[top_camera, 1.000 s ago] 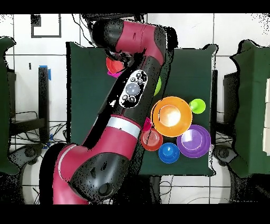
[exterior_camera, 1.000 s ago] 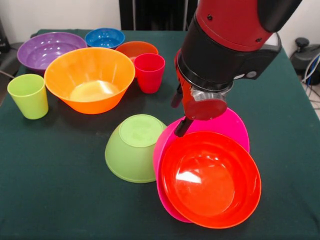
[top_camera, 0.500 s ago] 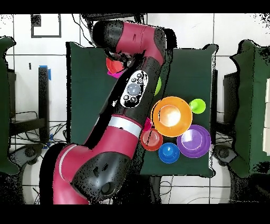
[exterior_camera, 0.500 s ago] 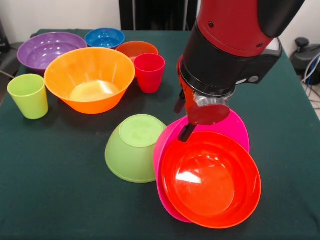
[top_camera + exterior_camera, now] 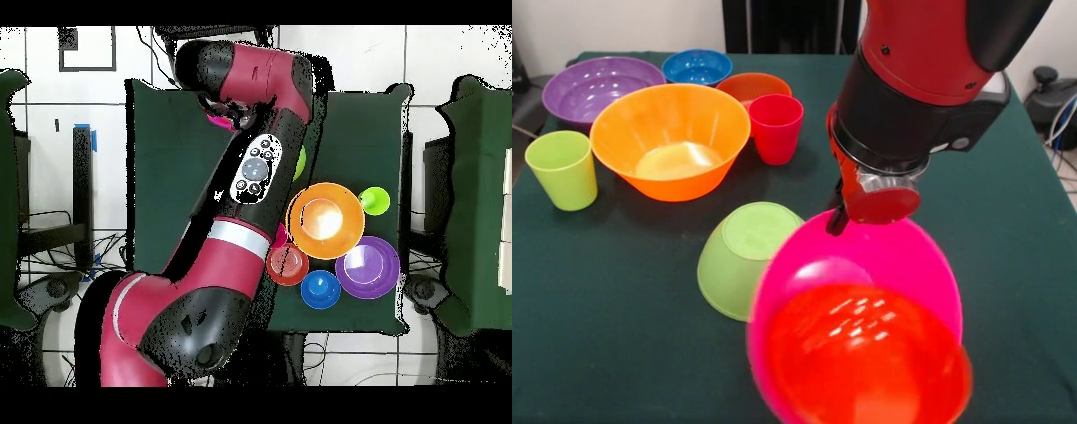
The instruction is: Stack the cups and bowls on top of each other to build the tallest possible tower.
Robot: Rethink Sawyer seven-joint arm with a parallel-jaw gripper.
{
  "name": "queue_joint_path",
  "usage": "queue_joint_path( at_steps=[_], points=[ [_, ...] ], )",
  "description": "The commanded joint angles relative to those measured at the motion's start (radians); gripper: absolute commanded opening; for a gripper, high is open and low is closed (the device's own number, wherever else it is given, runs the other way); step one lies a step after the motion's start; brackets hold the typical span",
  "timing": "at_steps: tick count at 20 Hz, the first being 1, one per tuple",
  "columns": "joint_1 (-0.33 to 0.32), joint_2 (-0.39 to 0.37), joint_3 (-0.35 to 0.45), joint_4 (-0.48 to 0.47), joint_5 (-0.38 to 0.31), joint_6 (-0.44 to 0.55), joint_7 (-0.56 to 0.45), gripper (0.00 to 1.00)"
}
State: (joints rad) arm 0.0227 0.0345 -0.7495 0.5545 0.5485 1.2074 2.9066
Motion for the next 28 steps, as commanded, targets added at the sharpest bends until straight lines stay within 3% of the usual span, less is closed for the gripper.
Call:
queue_joint_path(
  at_steps=[1, 12, 20, 28],
  points=[
    [-0.009, 0.031, 0.154, 0.071, -0.065, -0.065, -0.127, 0.00],
    [-0.031, -0.054, 0.224, 0.153, -0.118, -0.096, -0.219, 0.00],
    [-0.029, -0.099, 0.277, 0.240, -0.180, -0.255, -0.235, 0.00],
    [-0.046, -0.209, 0.338, 0.386, -0.250, -0.407, -0.264, 0.00]
  ],
)
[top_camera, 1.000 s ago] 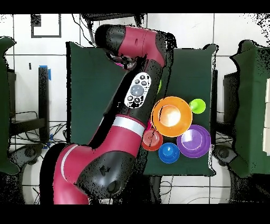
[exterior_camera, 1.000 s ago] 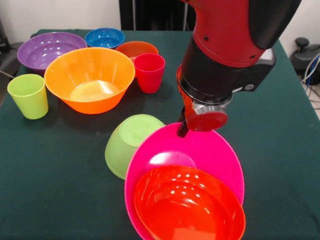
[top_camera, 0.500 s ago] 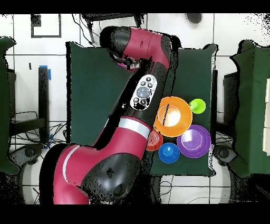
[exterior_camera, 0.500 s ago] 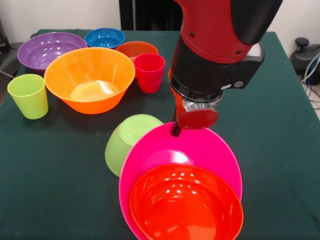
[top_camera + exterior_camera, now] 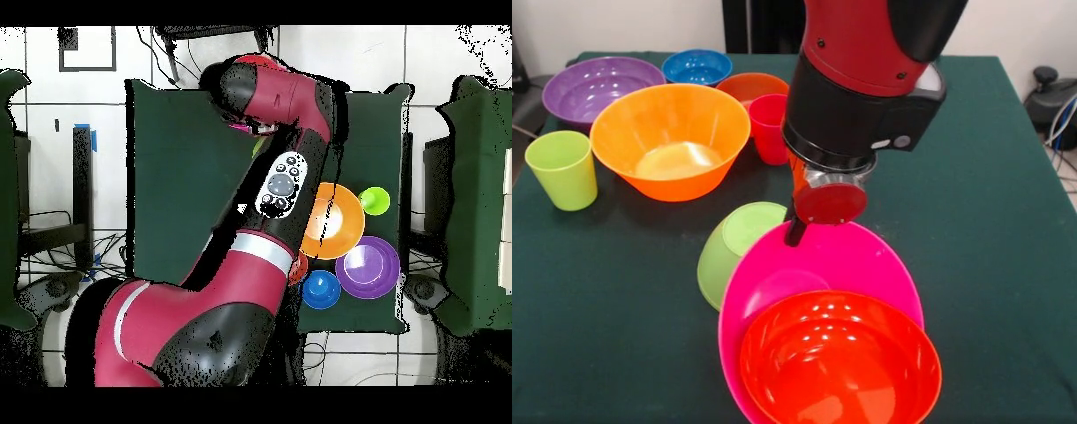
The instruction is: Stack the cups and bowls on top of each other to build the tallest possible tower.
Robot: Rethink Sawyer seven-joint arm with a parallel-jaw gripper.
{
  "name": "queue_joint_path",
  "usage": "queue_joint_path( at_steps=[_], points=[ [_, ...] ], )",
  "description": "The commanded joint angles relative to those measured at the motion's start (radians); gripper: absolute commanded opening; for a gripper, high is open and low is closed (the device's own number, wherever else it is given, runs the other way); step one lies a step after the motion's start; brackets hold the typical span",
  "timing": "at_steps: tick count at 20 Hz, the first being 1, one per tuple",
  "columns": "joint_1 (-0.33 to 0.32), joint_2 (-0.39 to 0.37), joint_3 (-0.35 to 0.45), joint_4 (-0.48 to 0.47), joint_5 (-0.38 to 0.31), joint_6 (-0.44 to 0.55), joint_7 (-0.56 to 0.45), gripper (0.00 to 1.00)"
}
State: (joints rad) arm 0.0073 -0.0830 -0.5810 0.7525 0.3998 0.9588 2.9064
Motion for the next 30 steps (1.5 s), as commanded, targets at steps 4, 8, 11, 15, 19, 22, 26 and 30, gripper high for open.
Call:
queue_joint_path(
  at_steps=[4, 8, 11, 15, 19, 22, 26, 30],
  points=[
    [-0.052, -0.119, 0.217, 0.242, -0.138, -0.256, -0.273, 0.00],
    [-0.075, -0.147, 0.256, 0.264, -0.169, -0.297, -0.276, 0.00],
    [-0.091, -0.180, 0.289, 0.278, -0.184, -0.285, -0.287, 0.00],
    [-0.110, -0.201, 0.346, 0.276, -0.206, -0.319, -0.282, 0.00],
    [-0.119, -0.223, 0.380, 0.287, -0.236, -0.384, -0.259, 0.00],
    [-0.126, -0.243, 0.411, 0.297, -0.253, -0.418, -0.240, 0.00],
    [-0.137, -0.272, 0.451, 0.317, -0.278, -0.462, -0.222, 0.00],
    [-0.144, -0.295, 0.474, 0.328, -0.310, -0.514, -0.201, 0.00]
  ],
)
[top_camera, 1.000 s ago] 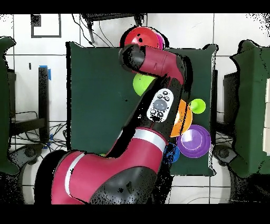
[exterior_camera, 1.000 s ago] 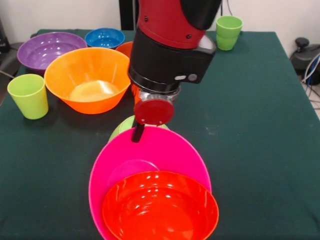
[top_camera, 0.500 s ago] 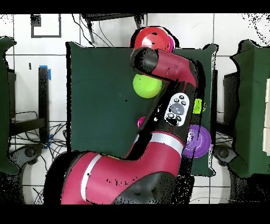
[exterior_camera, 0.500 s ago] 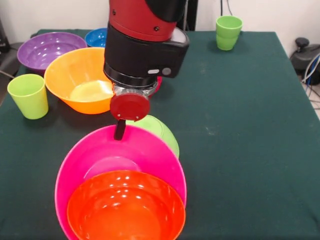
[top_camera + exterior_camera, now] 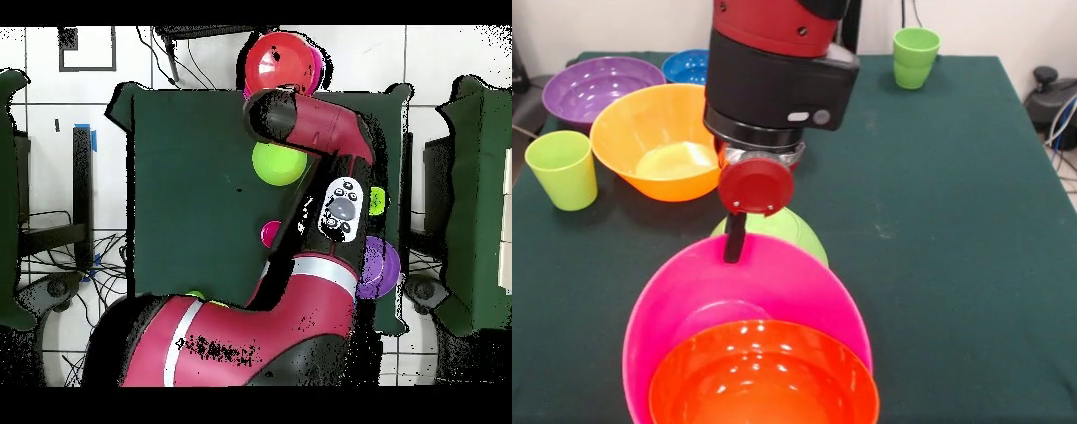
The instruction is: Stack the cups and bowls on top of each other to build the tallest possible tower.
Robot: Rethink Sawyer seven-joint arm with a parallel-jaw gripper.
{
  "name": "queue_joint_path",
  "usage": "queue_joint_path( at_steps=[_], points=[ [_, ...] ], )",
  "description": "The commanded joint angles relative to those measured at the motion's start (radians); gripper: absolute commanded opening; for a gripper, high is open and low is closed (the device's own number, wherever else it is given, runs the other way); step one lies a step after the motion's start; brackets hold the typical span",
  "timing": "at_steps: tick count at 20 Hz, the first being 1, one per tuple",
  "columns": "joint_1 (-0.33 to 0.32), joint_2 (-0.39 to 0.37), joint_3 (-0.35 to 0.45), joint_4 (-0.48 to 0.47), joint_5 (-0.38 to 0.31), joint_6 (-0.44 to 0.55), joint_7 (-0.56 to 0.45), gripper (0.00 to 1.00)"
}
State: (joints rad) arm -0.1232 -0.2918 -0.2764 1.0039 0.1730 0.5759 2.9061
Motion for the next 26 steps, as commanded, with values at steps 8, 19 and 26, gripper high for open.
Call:
queue_joint_path(
  at_steps=[8, 19, 26],
  points=[
    [-0.008, -0.133, 0.182, 0.090, -0.141, -0.214, -0.142, 0.00],
    [-0.176, -0.210, 0.478, 0.228, -0.221, -0.368, -0.210, 0.00],
    [-0.326, -0.234, 0.660, 0.382, -0.347, -0.475, -0.194, 0.00]
  ],
)
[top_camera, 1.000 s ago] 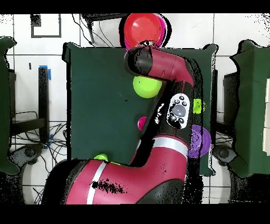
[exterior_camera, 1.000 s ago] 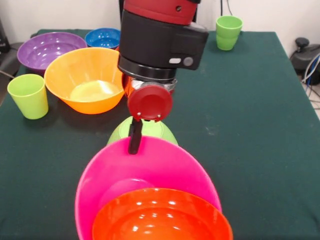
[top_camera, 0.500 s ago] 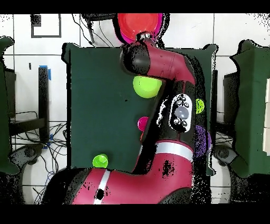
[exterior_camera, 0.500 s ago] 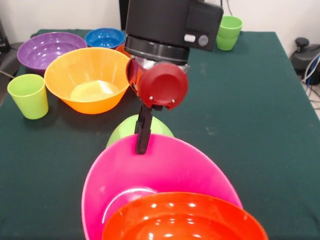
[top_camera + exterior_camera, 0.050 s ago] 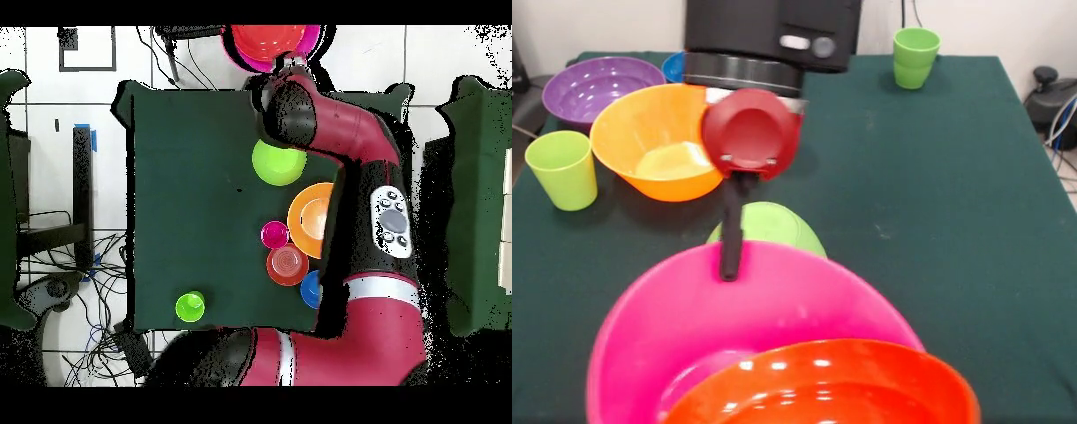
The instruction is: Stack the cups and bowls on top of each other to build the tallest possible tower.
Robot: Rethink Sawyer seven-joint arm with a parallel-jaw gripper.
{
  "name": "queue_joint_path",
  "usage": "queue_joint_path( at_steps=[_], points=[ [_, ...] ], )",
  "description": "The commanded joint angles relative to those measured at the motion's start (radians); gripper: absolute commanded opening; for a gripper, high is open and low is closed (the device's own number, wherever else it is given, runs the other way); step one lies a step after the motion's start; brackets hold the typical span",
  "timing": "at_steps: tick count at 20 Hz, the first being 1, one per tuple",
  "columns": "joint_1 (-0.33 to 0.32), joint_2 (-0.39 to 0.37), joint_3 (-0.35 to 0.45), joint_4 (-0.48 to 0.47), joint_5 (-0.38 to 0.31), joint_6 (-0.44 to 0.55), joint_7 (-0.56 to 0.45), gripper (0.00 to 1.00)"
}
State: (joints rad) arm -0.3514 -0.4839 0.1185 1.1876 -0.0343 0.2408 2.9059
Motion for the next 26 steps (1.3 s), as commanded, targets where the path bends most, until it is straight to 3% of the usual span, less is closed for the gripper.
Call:
queue_joint_path(
  at_steps=[1, 8, 13, 16, 20, 26],
  points=[
    [-0.109, -0.049, 0.280, 0.215, -0.150, -0.142, -0.184, 0.00],
    [-0.161, -0.054, 0.389, 0.261, -0.219, -0.145, -0.151, 0.00],
    [-0.179, -0.012, 0.461, 0.252, -0.289, -0.217, -0.123, 0.00],
    [-0.170, -0.007, 0.451, 0.255, -0.318, -0.267, -0.079, 0.00],
    [-0.147, -0.055, 0.399, 0.298, -0.319, -0.345, 0.011, 0.00],
    [-0.177, -0.111, 0.389, 0.387, -0.317, -0.445, 0.063, 0.00]
  ],
)
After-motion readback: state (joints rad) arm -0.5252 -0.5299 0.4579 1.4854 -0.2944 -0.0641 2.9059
